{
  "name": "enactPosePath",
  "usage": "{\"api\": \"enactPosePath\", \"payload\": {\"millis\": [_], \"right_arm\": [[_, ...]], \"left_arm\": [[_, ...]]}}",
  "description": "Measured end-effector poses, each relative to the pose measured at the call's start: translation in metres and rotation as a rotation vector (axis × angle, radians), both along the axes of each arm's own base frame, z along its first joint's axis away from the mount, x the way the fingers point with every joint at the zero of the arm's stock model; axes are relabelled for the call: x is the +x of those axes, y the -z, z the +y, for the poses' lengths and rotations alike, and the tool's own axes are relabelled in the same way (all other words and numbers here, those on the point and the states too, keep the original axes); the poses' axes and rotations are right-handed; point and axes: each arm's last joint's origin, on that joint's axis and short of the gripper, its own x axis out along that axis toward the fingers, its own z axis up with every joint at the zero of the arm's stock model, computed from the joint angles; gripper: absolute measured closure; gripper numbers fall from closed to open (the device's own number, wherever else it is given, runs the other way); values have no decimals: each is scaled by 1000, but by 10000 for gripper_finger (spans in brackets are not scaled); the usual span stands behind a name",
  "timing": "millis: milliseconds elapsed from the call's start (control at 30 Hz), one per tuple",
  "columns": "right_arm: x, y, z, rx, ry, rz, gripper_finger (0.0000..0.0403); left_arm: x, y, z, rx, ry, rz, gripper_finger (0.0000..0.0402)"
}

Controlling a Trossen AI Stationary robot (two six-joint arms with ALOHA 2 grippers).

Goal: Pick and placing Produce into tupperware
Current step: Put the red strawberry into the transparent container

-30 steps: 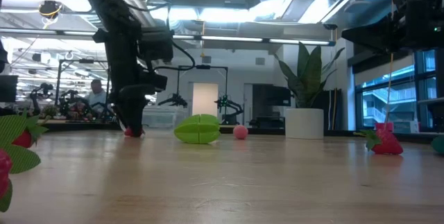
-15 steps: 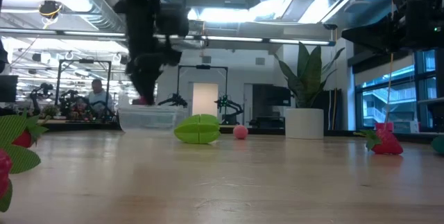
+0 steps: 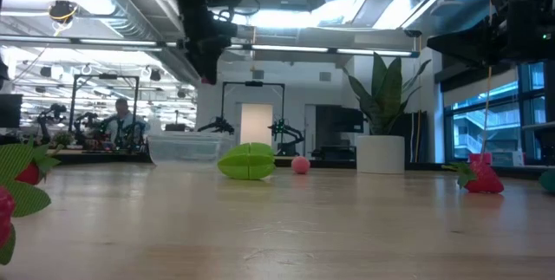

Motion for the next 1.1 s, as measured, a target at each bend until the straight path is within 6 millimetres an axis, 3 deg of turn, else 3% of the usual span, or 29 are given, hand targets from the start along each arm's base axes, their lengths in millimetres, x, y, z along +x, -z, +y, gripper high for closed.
{"api": "enactPosePath", "payload": {"millis": [200, 433, 800, 1100], "right_arm": [[0, 0, 0, 1, 0, -1, 381], [0, 0, 0, 3, 0, -1, 381], [0, 0, 0, 7, -1, -3, 381], [0, 0, 0, 8, -1, -4, 381]], "left_arm": [[-21, 3, 31, -64, -71, -39, 246], [-15, 37, 55, -162, -104, 21, 258], [5, 92, 70, -297, -91, 100, 256], [11, 114, 75, -380, -94, 94, 246]]}}
